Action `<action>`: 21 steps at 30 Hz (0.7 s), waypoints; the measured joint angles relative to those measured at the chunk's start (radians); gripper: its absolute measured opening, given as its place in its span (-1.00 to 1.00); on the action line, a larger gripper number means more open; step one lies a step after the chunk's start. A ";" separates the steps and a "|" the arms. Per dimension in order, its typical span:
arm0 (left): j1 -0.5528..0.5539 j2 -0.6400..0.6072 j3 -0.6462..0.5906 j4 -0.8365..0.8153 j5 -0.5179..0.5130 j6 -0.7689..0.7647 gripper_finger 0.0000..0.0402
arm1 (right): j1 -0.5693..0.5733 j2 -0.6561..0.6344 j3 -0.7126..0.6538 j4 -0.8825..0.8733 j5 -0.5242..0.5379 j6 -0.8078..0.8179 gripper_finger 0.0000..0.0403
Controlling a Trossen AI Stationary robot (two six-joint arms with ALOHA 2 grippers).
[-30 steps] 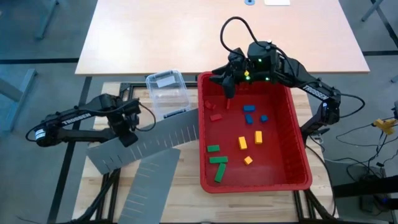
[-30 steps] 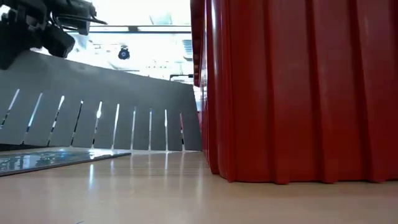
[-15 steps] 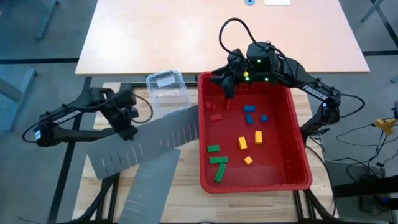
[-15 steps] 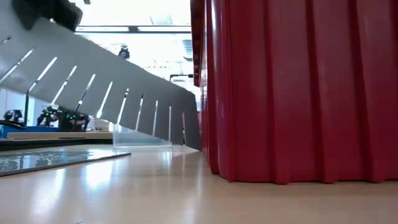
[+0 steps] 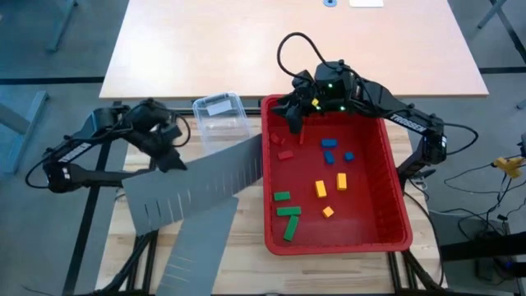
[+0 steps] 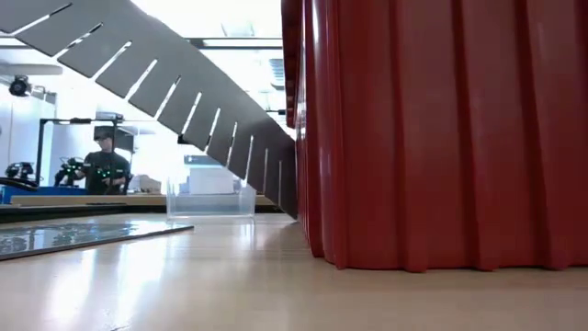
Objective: Sort blocks
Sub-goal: Remove the bin divider from the red bin
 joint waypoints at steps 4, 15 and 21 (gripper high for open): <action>-0.021 0.027 -0.033 0.002 0.045 0.016 -1.00 | 0.000 0.008 0.000 0.011 -0.002 0.000 -0.16; -0.138 0.103 -0.114 0.086 0.163 0.048 -1.00 | 0.000 0.008 0.000 0.013 -0.004 0.018 -0.16; -0.143 0.095 -0.116 0.085 0.163 0.085 -0.93 | 0.000 0.008 0.000 0.043 -0.004 0.028 -0.16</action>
